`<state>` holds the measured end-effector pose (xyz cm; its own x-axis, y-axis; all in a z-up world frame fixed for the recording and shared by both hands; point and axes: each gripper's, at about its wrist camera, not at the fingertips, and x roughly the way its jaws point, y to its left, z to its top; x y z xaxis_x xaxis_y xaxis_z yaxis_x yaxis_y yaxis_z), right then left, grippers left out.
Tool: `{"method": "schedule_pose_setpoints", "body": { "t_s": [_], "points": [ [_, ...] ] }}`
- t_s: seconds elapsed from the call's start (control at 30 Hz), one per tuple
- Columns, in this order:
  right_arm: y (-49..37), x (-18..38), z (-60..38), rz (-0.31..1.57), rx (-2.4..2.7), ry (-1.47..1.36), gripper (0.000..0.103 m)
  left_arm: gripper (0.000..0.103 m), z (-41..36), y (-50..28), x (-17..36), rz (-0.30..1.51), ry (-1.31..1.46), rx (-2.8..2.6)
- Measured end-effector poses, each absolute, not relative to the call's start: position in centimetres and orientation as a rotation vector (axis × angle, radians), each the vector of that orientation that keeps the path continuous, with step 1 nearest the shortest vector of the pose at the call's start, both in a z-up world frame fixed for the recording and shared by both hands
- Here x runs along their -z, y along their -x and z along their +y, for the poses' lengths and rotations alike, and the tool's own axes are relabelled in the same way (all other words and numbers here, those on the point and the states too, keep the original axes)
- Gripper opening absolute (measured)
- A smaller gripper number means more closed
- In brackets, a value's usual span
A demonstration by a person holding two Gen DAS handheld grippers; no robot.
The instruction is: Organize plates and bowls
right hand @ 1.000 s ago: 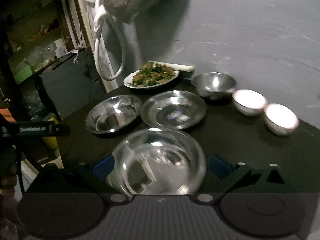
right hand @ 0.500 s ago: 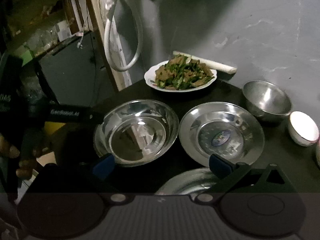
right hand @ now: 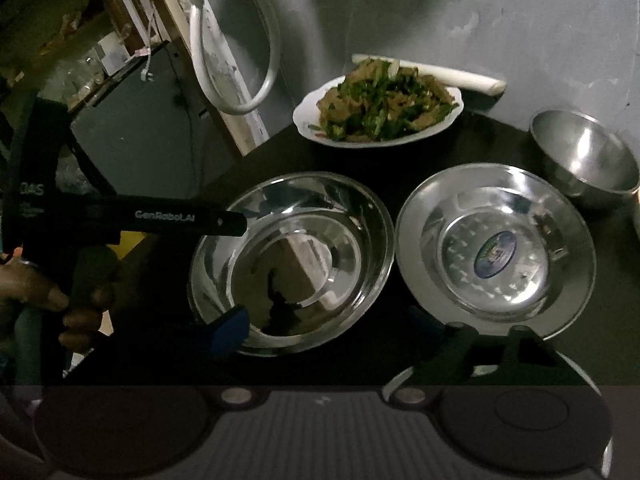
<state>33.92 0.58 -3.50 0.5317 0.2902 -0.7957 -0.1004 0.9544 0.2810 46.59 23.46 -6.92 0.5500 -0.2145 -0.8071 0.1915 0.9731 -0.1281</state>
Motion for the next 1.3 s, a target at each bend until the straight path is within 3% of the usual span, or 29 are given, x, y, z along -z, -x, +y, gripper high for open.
{"method": "schedule_pose_setpoints", "body": {
  "t_s": [0.23, 0.6, 0.8, 1.3],
  "points": [
    [-35.0, 4.3, 0.7, 1.005, -0.203, -0.234, 0.071, 0.071, 23.4, -46.8, 7.2, 0.981, 0.041, 0.254],
    [-35.3, 5.0, 1.0, 1.021, -0.159, -0.217, 0.040, 0.027, 23.6, -46.2, 7.8, 0.998, 0.076, 0.294],
    [-35.5, 5.5, 0.9, 1.023, -0.144, -0.225, 0.029, 0.013, 23.6, -46.0, 7.9, 0.991, 0.089, 0.296],
    [-33.3, 4.1, 1.0, 0.950, -0.148, -0.187, 0.026, 0.010, 24.0, -42.2, 5.8, 0.891, 0.083, 0.299]
  ]
}}
